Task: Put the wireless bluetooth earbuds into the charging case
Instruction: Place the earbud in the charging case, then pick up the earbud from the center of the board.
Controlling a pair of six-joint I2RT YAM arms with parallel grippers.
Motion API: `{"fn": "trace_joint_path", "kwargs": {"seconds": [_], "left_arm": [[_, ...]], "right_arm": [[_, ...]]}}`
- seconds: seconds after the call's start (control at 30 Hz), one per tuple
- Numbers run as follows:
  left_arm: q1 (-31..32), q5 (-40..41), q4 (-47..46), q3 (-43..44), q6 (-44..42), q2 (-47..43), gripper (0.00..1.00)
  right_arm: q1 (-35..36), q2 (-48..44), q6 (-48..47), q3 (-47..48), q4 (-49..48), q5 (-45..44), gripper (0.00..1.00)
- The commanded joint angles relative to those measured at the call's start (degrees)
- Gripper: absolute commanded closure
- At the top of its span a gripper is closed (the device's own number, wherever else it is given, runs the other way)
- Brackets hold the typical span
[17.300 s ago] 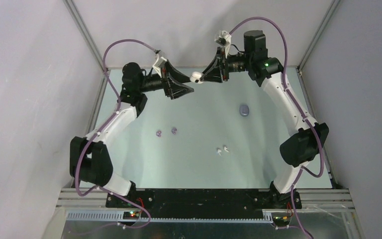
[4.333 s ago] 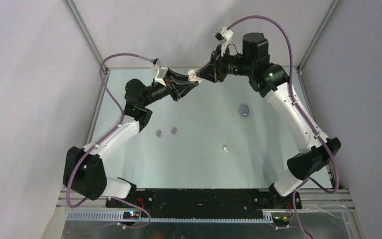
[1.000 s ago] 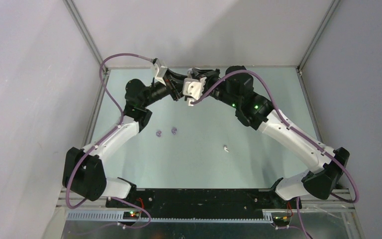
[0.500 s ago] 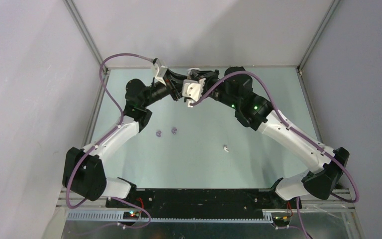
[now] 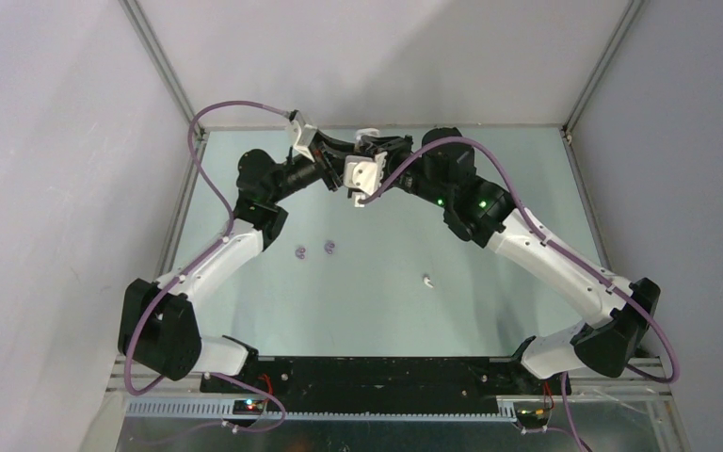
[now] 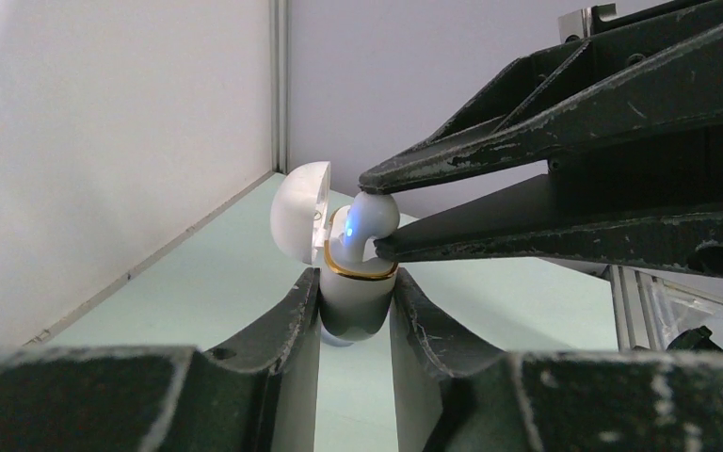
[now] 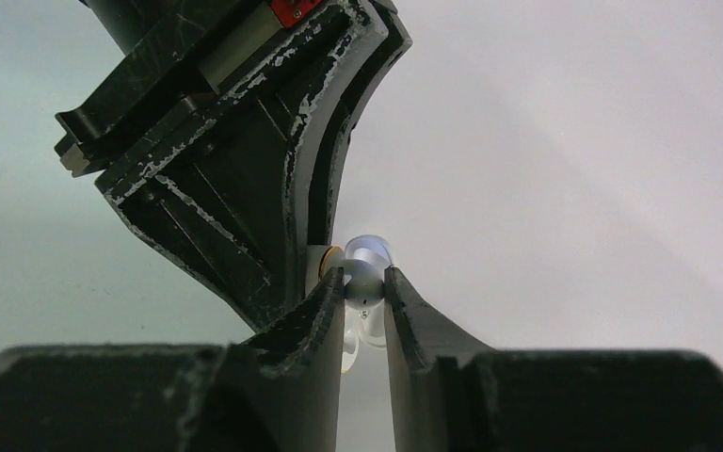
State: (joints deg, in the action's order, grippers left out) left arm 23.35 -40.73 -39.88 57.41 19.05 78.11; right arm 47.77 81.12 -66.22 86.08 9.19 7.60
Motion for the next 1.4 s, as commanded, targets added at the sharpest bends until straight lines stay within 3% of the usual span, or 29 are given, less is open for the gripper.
{"fn": "trace_joint_path", "kwargs": {"seconds": [0.0, 0.2, 0.4, 0.67, 0.8, 0.97, 1.1, 1.23, 1.37], "left_arm": [[0.0, 0.7, -4.6, 0.2, -0.8, -1.7, 1.0], [0.0, 0.3, -5.5, -0.4, -1.0, -1.6, 1.0], [0.0, 0.1, -5.7, -0.7, -0.9, -1.6, 1.0], [-0.4, 0.2, -5.2, -0.6, -0.3, -1.2, 1.0], [-1.1, 0.3, -4.5, -0.4, 1.0, -1.1, 1.0], [-3.1, 0.2, -3.2, -0.7, 3.4, -2.0, 1.0], [-5.0, -0.1, -1.3, -1.4, 4.6, -3.3, 1.0], [-6.3, -0.6, 1.6, -2.1, 4.7, -4.7, 1.0], [-7.3, -1.2, 4.5, -2.2, 4.1, -6.1, 1.0]], "right_arm": [[-0.6, 1.4, 3.4, 4.7, 8.2, 5.0, 0.72], [-2.9, 3.8, 8.9, 12.8, 16.4, 9.0, 0.62], [-4.7, 5.2, 13.7, 17.0, 18.6, 12.2, 0.6], [-9.8, 1.5, 30.6, 21.1, 16.7, 21.7, 0.49], [-11.7, -3.2, 34.9, 16.5, 16.0, 20.6, 0.46], [-17.2, -10.5, 36.2, 0.6, 21.3, 21.1, 0.47], [-21.5, -12.0, 38.3, -9.3, 29.3, 20.8, 0.57], [-23.3, -9.4, 27.5, -16.6, 39.2, 25.6, 0.66], [-23.9, -2.4, 18.1, -17.9, 45.0, 29.1, 0.67]]}}
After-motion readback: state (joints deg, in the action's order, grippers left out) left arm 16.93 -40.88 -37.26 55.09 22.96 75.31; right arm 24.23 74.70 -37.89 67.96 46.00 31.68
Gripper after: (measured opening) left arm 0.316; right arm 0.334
